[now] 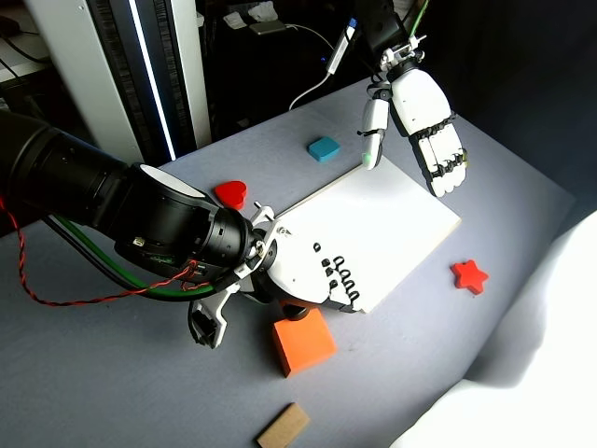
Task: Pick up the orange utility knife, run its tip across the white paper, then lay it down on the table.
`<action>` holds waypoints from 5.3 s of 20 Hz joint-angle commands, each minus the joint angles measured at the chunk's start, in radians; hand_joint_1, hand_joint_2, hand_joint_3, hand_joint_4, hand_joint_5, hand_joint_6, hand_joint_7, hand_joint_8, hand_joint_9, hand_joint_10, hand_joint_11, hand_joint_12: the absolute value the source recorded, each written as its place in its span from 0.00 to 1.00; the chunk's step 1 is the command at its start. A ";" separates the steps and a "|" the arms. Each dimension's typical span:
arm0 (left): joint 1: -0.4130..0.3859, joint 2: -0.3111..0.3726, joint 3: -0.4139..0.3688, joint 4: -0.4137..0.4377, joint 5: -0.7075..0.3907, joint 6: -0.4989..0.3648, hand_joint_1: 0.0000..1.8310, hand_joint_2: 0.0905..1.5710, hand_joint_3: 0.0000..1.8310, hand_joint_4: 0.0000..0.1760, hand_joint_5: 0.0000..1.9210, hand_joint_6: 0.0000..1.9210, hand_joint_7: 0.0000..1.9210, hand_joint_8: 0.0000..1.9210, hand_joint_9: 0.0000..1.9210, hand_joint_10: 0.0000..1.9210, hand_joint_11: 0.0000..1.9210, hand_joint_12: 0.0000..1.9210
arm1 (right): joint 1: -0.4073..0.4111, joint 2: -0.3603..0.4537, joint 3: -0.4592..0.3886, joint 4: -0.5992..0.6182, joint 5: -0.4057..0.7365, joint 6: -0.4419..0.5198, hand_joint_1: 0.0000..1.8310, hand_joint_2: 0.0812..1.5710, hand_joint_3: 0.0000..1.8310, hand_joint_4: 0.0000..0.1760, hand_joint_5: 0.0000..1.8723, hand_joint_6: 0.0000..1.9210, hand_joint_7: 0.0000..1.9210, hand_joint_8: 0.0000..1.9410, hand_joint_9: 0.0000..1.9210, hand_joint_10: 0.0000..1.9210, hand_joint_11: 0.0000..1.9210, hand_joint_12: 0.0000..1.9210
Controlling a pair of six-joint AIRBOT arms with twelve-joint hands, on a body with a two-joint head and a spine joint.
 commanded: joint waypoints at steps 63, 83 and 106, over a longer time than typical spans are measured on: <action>0.077 -0.012 0.180 0.043 -0.088 -0.062 0.00 0.78 0.00 0.00 0.01 0.00 0.01 0.00 0.01 0.00 0.00 0.12 | -0.173 -0.569 0.549 1.701 0.986 -2.594 0.81 0.57 0.51 1.00 0.82 1.00 0.95 1.00 1.00 1.00 1.00 1.00; 0.070 -0.018 0.184 0.043 -0.090 -0.062 0.00 0.78 0.00 0.00 0.01 0.00 0.01 0.00 0.00 0.00 0.00 0.12 | -0.258 -0.468 0.478 1.650 1.046 -2.587 0.81 0.56 0.51 1.00 0.79 1.00 0.94 1.00 1.00 1.00 1.00 1.00; 0.005 -0.054 0.158 0.067 -0.051 -0.020 0.00 0.77 0.00 0.00 0.01 0.00 0.03 0.00 0.02 0.00 0.00 0.14 | -0.259 -0.128 0.122 1.743 0.964 -2.502 0.82 0.57 0.49 1.00 0.80 1.00 0.93 1.00 1.00 1.00 1.00 1.00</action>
